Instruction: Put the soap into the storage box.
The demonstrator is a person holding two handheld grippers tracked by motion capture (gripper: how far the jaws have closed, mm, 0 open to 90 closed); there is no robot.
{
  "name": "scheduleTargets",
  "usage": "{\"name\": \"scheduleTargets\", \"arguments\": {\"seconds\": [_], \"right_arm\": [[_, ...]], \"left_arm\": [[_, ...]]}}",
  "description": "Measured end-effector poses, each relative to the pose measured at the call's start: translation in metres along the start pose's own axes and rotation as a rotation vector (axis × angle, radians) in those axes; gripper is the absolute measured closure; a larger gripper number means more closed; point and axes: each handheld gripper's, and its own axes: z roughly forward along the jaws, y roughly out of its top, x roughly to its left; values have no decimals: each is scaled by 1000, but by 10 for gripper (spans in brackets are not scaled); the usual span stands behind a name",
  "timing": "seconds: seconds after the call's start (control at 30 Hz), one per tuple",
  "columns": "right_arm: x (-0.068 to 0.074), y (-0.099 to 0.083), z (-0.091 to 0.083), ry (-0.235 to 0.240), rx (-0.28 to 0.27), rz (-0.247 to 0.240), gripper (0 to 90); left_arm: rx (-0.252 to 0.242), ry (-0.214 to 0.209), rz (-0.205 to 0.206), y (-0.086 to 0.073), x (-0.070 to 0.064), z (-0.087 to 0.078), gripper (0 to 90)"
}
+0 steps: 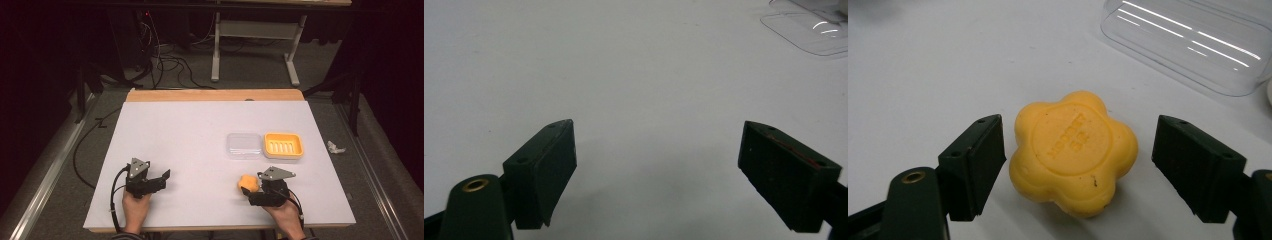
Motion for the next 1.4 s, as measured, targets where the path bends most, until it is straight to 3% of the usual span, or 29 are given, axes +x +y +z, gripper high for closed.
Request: {"name": "scheduleTargets", "arguments": {"seconds": [0.47,0.7,1.13,1.4], "right_arm": [[3,-1,16,-5,63,-16,210],[5,-2,20,-21,73,-29,259],[6,-1,20,-34,88,-63,266],[6,-2,18,-2,88,-60,267]], "left_arm": [[0,-2,-1,0,0,0,161],[0,-1,-1,0,0,0,161],[1,1,0,0,0,0,161],[3,-1,0,0,0,0,161]]}}
